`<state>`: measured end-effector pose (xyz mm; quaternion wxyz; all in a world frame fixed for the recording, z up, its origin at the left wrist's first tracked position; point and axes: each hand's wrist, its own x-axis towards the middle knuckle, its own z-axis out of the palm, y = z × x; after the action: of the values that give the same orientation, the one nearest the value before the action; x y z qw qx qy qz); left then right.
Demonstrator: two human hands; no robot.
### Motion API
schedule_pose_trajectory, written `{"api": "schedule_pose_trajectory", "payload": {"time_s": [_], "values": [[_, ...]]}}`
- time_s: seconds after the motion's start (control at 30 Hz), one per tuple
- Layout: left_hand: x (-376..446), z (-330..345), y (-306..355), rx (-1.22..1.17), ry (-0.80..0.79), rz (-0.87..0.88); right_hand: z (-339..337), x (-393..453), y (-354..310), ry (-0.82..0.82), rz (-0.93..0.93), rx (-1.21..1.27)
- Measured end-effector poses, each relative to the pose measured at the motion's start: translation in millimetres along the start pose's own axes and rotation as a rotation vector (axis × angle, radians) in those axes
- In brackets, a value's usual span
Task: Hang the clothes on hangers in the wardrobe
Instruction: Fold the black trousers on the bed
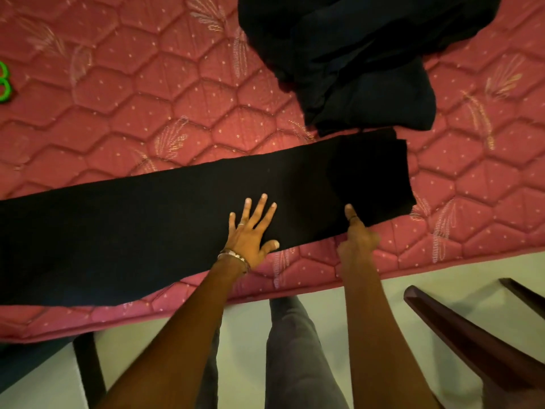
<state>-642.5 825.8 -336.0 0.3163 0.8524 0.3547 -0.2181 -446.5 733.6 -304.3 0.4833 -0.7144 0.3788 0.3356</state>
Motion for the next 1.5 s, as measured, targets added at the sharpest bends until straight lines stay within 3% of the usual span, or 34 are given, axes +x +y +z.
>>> {"api": "schedule_pose_trajectory", "payload": {"time_s": [0.07,0.13,0.2,0.27,0.4,0.5,0.63,0.67,0.7,0.8,0.87,0.9,0.97,1.07,1.13,1.23,1.33,1.43,1.5], "values": [[1,-7,-11,0.109,0.004,0.070,-2,-7,-4,-0.060,0.008,0.086],[0,-16,-23,0.033,0.042,0.142,3,-25,-9,-0.155,-0.025,0.169],[-5,-27,-32,-0.357,0.150,0.113,11,-52,-9,-0.202,-0.120,0.247],[-12,-46,-38,-0.717,0.258,-0.052,21,-84,-6,-0.214,-0.272,0.249],[-60,-84,-77,-1.108,0.365,-0.190,49,-170,30,-0.342,-0.635,0.192],[-108,-106,-131,-1.273,0.418,-0.245,74,-224,84,-0.362,-0.993,-0.071],[-178,-120,-223,-1.636,0.491,-0.407,126,-299,188,-0.379,-1.808,-0.625],[-196,-119,-252,-1.749,0.530,-0.454,142,-316,220,-0.417,-1.912,-0.814],[-212,-115,-278,-1.874,0.590,-0.501,158,-325,253,-0.529,-1.921,-1.013],[-259,-91,-355,-2.151,0.779,-0.659,192,-329,350,-1.020,-1.606,-1.737],[-278,-76,-381,-2.101,0.772,-0.743,196,-322,387,-1.259,-1.446,-2.004],[-279,-70,-388,-2.001,0.744,-0.790,192,-315,395,-1.282,-1.427,-1.991],[-269,-67,-401,-1.828,0.725,-0.887,186,-302,400,-1.196,-1.495,-1.772],[-245,-76,-408,-1.725,0.816,-1.019,178,-277,383,-0.892,-1.668,-1.401],[-230,-84,-413,-1.674,0.886,-1.131,177,-263,360,-0.684,-1.645,-1.311],[-218,-101,-413,-1.738,0.968,-1.217,186,-250,332,-0.538,-1.603,-1.263],[-225,-106,-412,-1.857,1.124,-1.023,194,-235,324,-0.457,-1.544,-1.288],[-248,-88,-420,-2.148,1.269,-0.755,200,-226,327,-0.327,-1.490,-1.407],[-264,-66,-426,-2.199,1.323,-0.735,200,-220,330,-0.268,-1.407,-1.541]]}}
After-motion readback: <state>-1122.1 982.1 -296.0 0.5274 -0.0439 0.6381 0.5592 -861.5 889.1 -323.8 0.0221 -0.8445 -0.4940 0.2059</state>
